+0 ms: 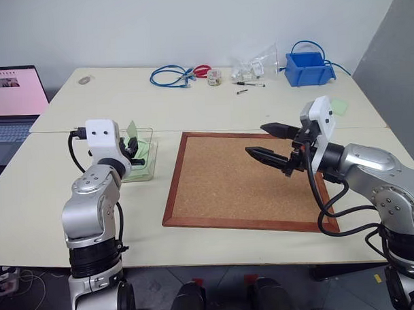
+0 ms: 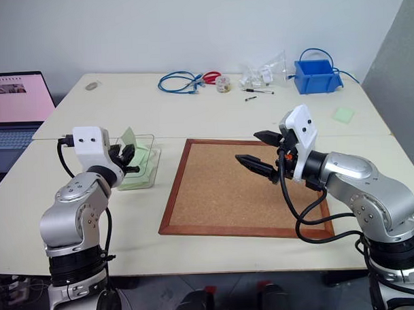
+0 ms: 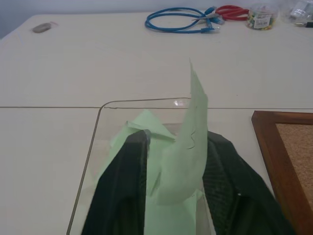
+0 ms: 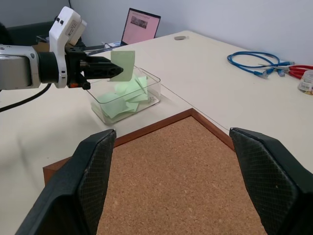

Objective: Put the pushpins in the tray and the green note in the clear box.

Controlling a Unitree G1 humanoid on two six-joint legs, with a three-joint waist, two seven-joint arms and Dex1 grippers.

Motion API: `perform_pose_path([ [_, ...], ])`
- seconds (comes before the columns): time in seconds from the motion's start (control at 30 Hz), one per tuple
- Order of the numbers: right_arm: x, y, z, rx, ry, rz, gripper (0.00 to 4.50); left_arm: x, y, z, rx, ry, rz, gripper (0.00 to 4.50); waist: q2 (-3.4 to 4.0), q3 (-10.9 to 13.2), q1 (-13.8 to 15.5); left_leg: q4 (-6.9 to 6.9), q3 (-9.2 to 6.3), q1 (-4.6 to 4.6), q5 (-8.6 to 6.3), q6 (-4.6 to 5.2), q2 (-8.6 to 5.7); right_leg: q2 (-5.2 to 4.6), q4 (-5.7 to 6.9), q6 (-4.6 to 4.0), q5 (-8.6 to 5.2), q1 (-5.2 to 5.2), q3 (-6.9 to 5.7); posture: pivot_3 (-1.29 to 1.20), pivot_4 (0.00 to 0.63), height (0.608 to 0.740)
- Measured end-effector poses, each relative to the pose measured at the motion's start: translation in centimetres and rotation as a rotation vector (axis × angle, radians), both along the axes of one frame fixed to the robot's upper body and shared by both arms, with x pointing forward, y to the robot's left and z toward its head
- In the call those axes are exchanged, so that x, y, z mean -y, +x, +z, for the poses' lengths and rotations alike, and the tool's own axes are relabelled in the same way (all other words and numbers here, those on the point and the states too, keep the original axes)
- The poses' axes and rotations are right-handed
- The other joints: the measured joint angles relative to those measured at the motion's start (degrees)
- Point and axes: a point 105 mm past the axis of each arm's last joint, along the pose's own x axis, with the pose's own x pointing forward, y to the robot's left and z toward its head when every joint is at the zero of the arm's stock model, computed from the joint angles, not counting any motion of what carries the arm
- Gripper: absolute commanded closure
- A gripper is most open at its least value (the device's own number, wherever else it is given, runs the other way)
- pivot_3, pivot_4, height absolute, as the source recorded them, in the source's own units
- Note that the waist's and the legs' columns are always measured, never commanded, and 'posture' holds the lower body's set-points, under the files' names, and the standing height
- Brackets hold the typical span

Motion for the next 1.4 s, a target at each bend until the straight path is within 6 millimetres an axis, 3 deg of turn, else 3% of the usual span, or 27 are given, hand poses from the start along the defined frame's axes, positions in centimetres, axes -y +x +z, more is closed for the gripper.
perform_pose_path([
  [0.27,0.0,0.1,0.0,0.001,0.0,-0.006,0.58,-0.2,-0.1,-0.2,-0.007,0.001,0.013,0.62,-0.03,0.0,0.1,0.0,0.0,-0.01,0.0,0.0,0.0,-0.01,0.0,0.0,0.0,0.0,0.0,0.0,0.15,0.74],
  [0.4,0.1,0.1,0.0,0.002,0.0,-0.011,0.58,-0.3,-0.1,-0.1,-0.003,0.004,0.025,0.05,-0.03,0.0,0.1,0.0,0.0,-0.01,0.0,0.0,0.0,-0.01,0.0,0.0,0.0,0.0,0.0,0.0,0.15,0.74],
  [0.53,0.1,0.1,0.0,0.003,0.001,-0.015,0.58,-0.2,0.1,0.2,-0.007,-0.001,0.027,0.05,-0.03,0.0,0.1,0.0,0.0,-0.01,0.0,0.0,-0.01,-0.01,0.0,0.0,0.0,0.01,0.0,0.0,0.15,0.74],
  [0.7,0.1,0.2,0.0,0.004,0.001,-0.023,0.58,0.5,0.3,-1.9,-0.1,-0.047,0.005,0.05,-0.05,0.0,0.1,-0.01,0.0,-0.01,0.0,0.0,-0.01,0.0,-0.01,0.0,0.0,-0.01,0.0,0.0,0.15,0.74],
  [0.9,0.2,0.2,0.1,0.005,0.002,-0.03,0.58,0.6,0.4,-2.1,-0.109,-0.046,0.004,0.05,-0.06,0.0,0.1,-0.01,0.0,-0.01,0.0,0.0,-0.01,0.0,-0.01,0.0,0.0,-0.01,0.01,0.0,0.15,0.74],
  [1.27,0.2,0.3,0.1,0.011,0.003,-0.035,0.58,0.0,0.4,0.2,-0.02,-0.005,-0.01,0.05,-0.08,0.0,0.1,-0.01,-0.01,-0.01,0.0,0.0,0.01,-0.01,-0.01,0.0,0.0,-0.01,0.01,0.0,0.15,0.74],
  [1.4,0.5,0.1,0.4,0.018,0.008,-0.043,0.58,1.5,-0.6,1.4,0.001,-0.009,-0.133,0.05,-0.09,0.1,0.1,-0.04,-0.02,-0.02,0.0,-0.01,0.04,-0.04,-0.02,0.0,0.0,-0.01,0.02,0.0,0.15,0.74],
])
